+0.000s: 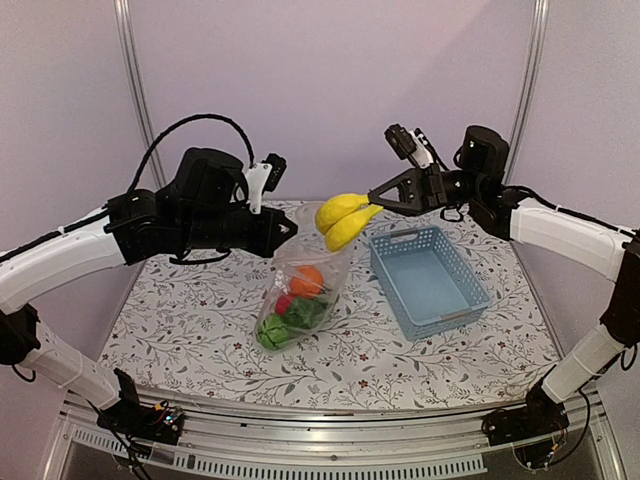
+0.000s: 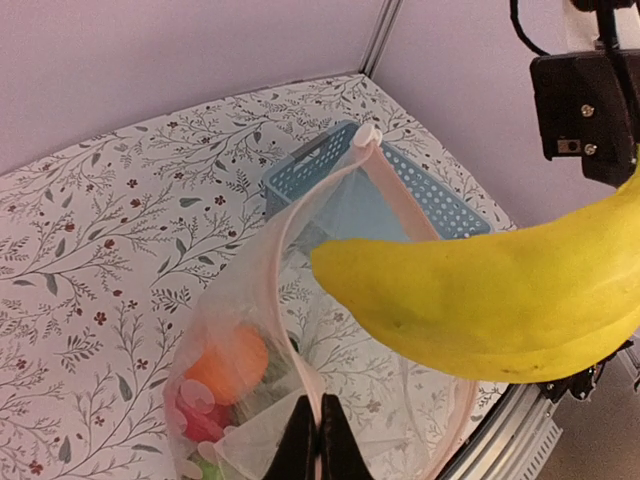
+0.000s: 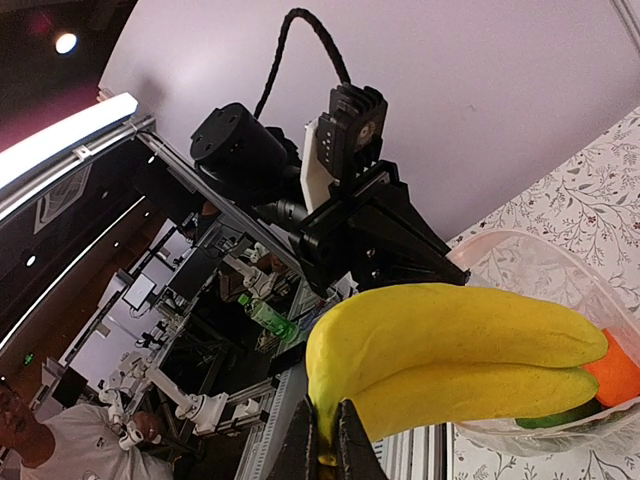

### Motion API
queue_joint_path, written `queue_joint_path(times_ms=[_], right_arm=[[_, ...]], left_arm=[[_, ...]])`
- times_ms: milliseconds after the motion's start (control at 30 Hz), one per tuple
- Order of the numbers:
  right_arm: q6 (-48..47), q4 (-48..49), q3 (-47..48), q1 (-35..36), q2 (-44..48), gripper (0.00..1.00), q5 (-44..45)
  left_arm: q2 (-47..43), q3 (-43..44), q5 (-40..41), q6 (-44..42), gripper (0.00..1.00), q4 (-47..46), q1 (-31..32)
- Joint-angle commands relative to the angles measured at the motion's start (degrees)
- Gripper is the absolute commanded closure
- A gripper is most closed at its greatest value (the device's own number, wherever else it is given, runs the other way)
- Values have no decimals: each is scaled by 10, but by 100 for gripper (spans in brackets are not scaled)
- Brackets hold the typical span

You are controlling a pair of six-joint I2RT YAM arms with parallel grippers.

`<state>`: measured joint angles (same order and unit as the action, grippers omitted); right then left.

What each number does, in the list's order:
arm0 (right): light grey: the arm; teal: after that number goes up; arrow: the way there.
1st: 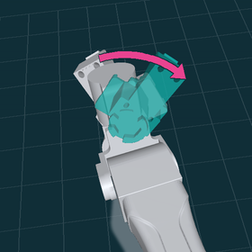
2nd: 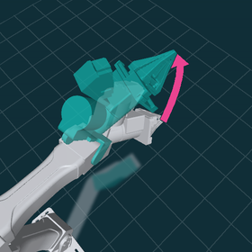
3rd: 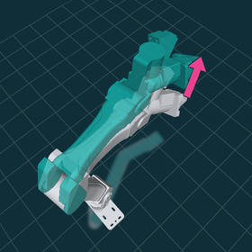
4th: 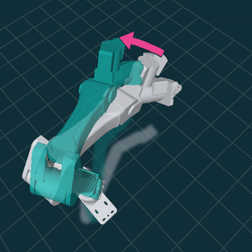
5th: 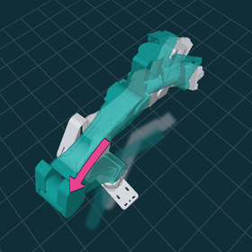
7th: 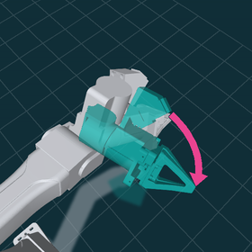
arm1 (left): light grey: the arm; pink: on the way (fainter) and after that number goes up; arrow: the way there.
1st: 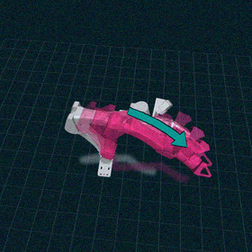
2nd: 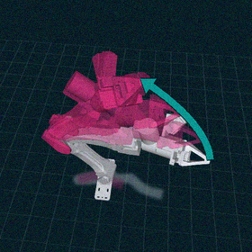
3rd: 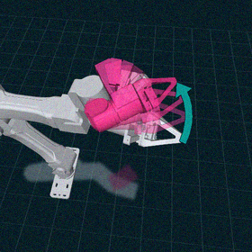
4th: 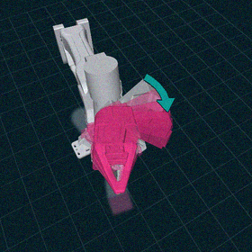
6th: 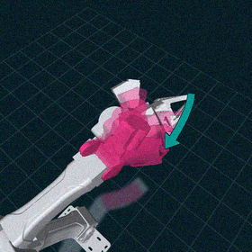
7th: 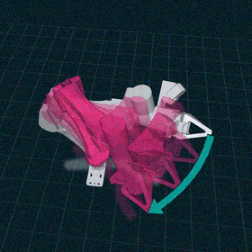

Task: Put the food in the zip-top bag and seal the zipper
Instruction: Place the fake fruit in the zipper food storage bag.

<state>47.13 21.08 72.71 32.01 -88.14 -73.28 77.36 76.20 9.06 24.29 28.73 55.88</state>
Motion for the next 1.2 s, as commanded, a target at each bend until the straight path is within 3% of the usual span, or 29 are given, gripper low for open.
queue_joint_path(times_ms=[0,167,433,700,933,1033,1167], right_arm=[[-11,-2,-22,10,4,100,34],[-50,-34,-29,17,5,100,56],[-147,-163,-9,27,6,100,157],[-243,-277,27,69,-6,100,277],[-328,-363,80,124,-30,100,443],[-373,-394,108,147,-42,88,499],[-415,-420,128,164,-59,73,492]], left_arm=[[-3,-1,-13,3,100,-12,9],[10,13,-22,0,100,-10,10],[16,20,-30,0,100,-12,14],[17,16,-39,1,100,-19,17],[19,11,-51,-3,100,-25,23],[20,10,-51,-6,100,-24,24],[17,9,-42,-6,100,-23,24]])
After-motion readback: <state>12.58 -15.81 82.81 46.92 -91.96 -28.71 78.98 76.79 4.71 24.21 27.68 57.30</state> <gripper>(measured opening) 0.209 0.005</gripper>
